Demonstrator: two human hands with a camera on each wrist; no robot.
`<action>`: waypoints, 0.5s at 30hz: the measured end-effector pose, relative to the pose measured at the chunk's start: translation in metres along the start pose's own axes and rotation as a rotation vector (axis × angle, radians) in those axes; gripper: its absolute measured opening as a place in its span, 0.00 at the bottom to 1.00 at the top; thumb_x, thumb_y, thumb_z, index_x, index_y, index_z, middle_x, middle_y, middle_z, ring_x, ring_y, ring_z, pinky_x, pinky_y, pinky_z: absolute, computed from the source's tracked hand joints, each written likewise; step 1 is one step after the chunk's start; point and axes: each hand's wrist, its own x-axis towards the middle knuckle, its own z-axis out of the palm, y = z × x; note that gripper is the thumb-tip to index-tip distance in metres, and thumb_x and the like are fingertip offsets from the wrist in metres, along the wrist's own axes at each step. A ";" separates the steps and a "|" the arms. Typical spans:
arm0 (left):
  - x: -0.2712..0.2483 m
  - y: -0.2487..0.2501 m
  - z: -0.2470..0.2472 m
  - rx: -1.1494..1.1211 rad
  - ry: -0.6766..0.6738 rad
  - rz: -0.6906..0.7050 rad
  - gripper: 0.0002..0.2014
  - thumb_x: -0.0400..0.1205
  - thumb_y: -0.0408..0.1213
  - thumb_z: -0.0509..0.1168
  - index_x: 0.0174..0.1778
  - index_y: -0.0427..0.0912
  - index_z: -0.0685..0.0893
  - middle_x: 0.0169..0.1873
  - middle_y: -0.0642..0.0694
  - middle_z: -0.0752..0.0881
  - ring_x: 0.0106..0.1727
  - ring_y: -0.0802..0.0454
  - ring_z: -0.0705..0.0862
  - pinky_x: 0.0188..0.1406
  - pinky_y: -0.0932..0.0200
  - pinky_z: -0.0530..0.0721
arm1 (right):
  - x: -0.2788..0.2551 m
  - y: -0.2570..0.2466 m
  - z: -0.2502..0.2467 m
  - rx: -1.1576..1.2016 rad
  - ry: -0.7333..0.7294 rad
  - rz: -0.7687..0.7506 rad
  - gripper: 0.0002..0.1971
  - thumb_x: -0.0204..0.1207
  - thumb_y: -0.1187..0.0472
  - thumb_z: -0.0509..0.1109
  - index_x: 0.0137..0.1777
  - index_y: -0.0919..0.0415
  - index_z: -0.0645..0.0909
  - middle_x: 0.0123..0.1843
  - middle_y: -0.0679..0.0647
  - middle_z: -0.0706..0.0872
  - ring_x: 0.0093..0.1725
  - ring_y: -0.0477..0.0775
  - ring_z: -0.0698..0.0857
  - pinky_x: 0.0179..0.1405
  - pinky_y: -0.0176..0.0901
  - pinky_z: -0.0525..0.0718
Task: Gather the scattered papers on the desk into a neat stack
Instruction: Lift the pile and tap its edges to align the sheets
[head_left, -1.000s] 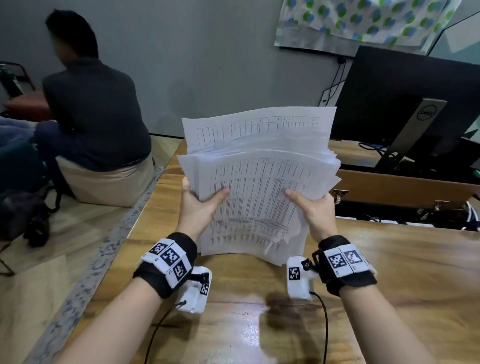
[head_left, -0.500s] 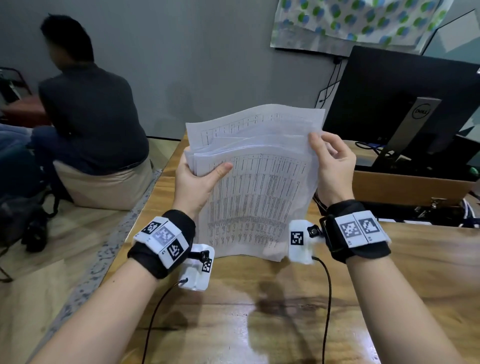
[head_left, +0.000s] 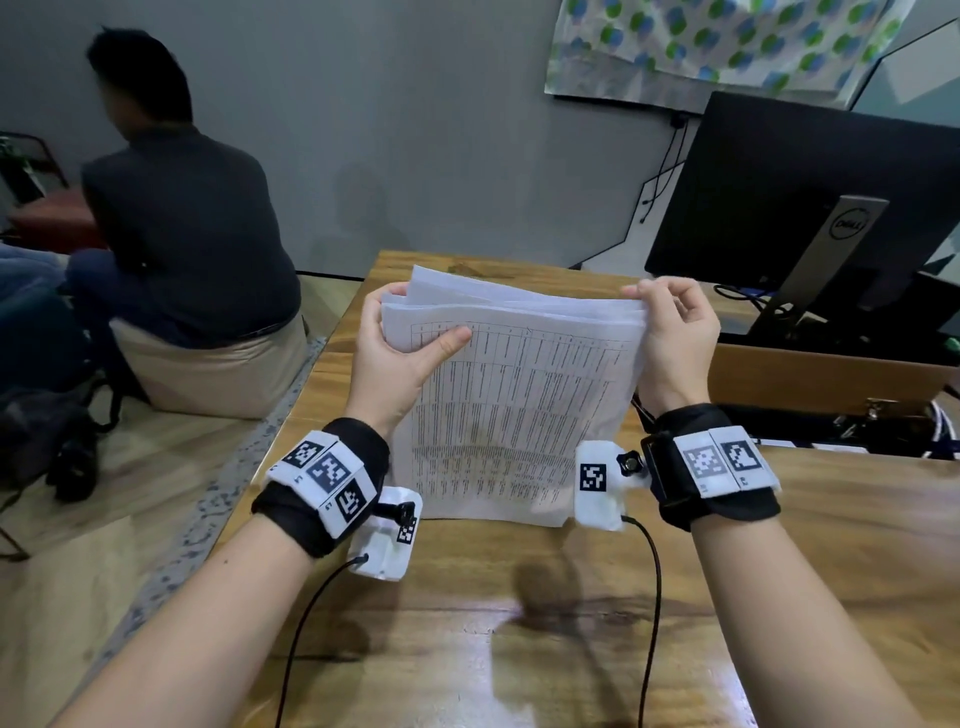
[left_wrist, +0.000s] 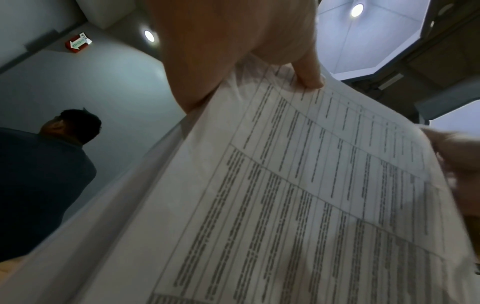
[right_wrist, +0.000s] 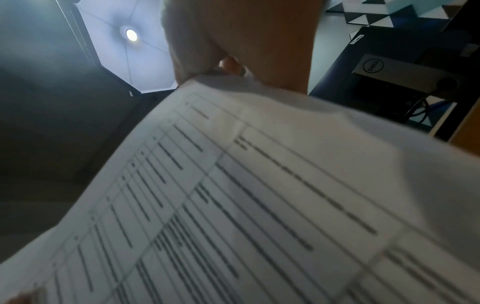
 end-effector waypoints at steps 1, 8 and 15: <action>0.001 0.000 0.001 0.004 0.000 -0.001 0.27 0.68 0.27 0.76 0.57 0.46 0.70 0.47 0.52 0.82 0.43 0.66 0.86 0.37 0.73 0.84 | 0.000 0.003 -0.001 -0.013 0.022 0.015 0.05 0.66 0.63 0.69 0.32 0.58 0.76 0.29 0.43 0.82 0.30 0.39 0.78 0.38 0.34 0.76; 0.001 -0.003 0.002 0.033 0.031 -0.015 0.20 0.71 0.31 0.75 0.54 0.44 0.75 0.45 0.56 0.84 0.39 0.74 0.85 0.38 0.73 0.84 | -0.005 0.009 -0.009 0.011 -0.123 0.062 0.25 0.57 0.33 0.75 0.50 0.45 0.79 0.49 0.47 0.85 0.51 0.53 0.82 0.56 0.50 0.78; 0.017 0.024 0.013 0.122 0.071 0.126 0.06 0.72 0.43 0.73 0.41 0.57 0.83 0.44 0.51 0.86 0.48 0.55 0.84 0.52 0.65 0.80 | -0.022 0.026 -0.020 -0.079 -0.287 0.089 0.37 0.53 0.49 0.80 0.64 0.50 0.72 0.54 0.55 0.83 0.46 0.43 0.86 0.41 0.32 0.85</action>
